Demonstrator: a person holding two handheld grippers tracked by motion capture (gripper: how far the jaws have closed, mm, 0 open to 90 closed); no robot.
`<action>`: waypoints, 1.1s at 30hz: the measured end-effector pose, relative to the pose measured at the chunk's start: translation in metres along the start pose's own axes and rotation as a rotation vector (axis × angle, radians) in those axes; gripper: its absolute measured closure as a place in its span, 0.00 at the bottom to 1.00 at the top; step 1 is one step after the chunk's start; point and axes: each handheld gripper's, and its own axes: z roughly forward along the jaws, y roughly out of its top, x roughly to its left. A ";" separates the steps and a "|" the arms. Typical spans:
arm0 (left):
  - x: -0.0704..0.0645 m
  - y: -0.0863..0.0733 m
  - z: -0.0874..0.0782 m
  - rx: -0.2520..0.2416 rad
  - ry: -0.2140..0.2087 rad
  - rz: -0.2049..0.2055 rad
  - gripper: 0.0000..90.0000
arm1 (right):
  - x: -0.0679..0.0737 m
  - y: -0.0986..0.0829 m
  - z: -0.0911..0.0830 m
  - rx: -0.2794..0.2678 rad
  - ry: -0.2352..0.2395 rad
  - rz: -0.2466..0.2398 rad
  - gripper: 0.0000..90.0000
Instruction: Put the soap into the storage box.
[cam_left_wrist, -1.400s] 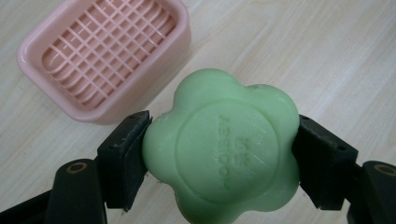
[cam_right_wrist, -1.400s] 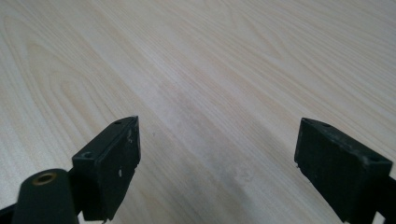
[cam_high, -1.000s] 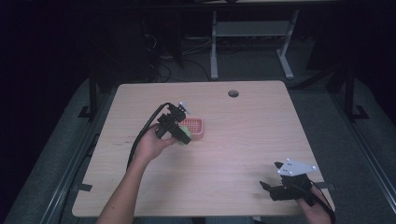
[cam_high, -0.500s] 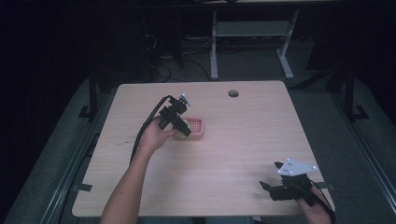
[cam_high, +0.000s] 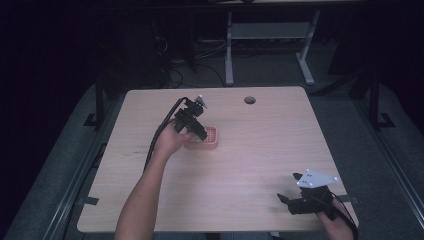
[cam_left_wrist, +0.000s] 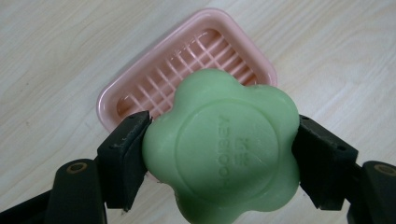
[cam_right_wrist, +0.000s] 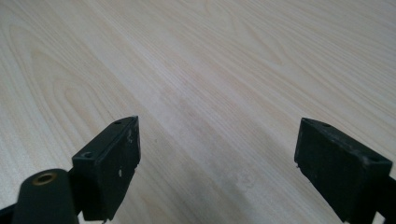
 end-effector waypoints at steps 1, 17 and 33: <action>0.001 0.001 0.002 0.001 0.001 -0.002 0.29 | 0.000 0.000 0.000 -0.001 -0.001 0.001 0.15; 0.012 0.014 0.034 0.028 -0.001 -0.083 0.29 | -0.001 0.000 -0.001 -0.006 0.000 0.002 0.15; 0.014 0.017 0.043 0.016 0.008 -0.126 0.29 | -0.001 0.000 -0.001 -0.009 0.000 -0.002 0.15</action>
